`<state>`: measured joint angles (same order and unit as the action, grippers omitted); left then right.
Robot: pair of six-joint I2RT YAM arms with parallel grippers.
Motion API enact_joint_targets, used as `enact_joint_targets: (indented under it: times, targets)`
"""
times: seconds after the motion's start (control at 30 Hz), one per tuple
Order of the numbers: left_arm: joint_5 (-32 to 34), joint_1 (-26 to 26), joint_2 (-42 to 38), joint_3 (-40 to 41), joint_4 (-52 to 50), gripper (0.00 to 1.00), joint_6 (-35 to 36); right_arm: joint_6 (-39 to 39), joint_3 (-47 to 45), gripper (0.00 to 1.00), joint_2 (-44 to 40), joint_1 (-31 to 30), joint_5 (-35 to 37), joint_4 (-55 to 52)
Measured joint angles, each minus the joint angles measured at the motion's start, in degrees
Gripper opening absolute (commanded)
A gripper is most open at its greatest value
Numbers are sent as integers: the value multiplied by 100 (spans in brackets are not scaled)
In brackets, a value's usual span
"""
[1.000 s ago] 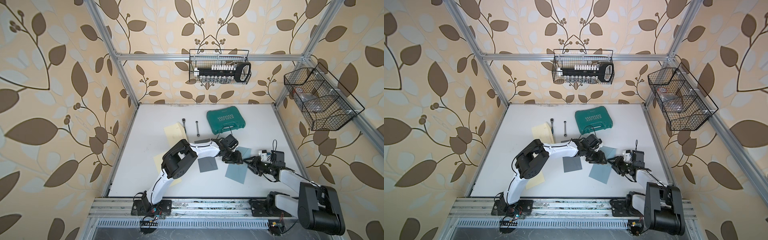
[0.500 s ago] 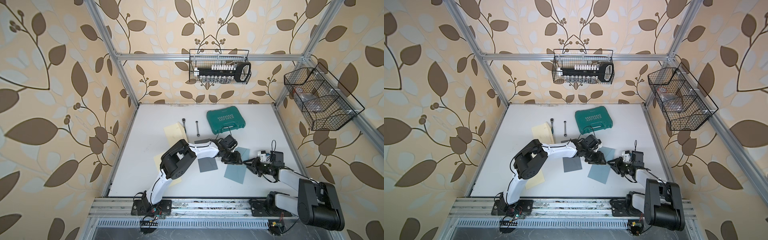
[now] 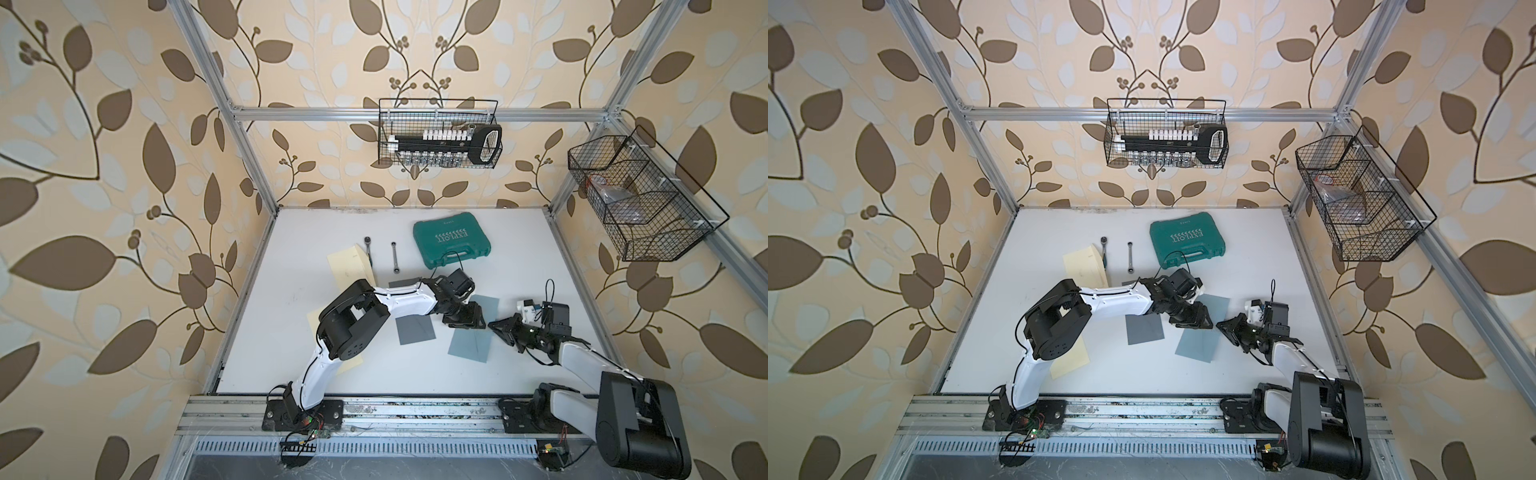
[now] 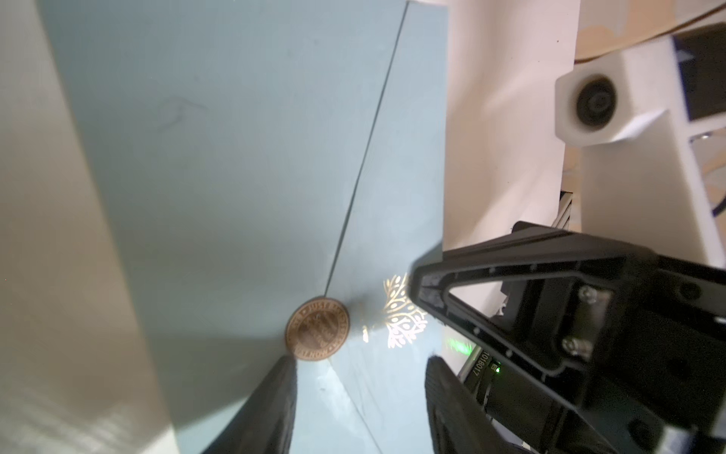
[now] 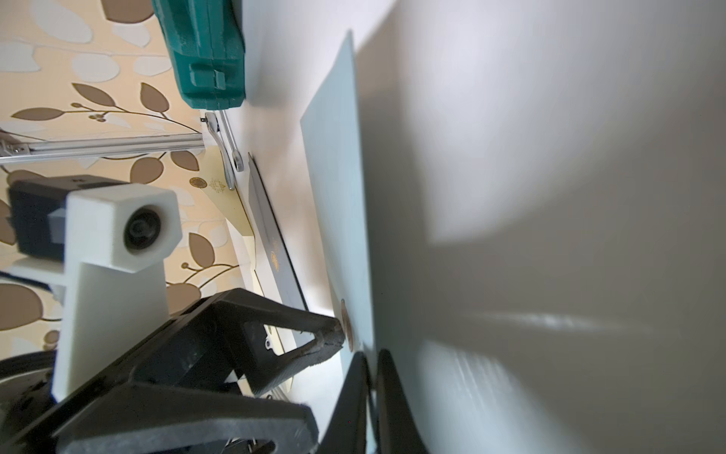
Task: Open the envelope
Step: Pick up the envelope from the center of the board.
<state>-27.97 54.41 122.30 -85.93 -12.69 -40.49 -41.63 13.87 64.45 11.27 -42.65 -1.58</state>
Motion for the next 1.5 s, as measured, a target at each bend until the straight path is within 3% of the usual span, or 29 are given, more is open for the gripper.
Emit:
enact_joint_targets:
  times: [0.33, 0.9, 1.5]
  targets:
    - [151, 0, -323, 142, -195, 60, 26, 76, -46, 5, -535, 0, 46, -214]
    - [621, -4, -911, 527, -214, 65, 168, 120, 140, 2, -737, 0, 44, -732]
    - [846, -229, -1956, 1333, 101, 69, 197, 369, 960, 2, -1353, -68, 17, -1578]
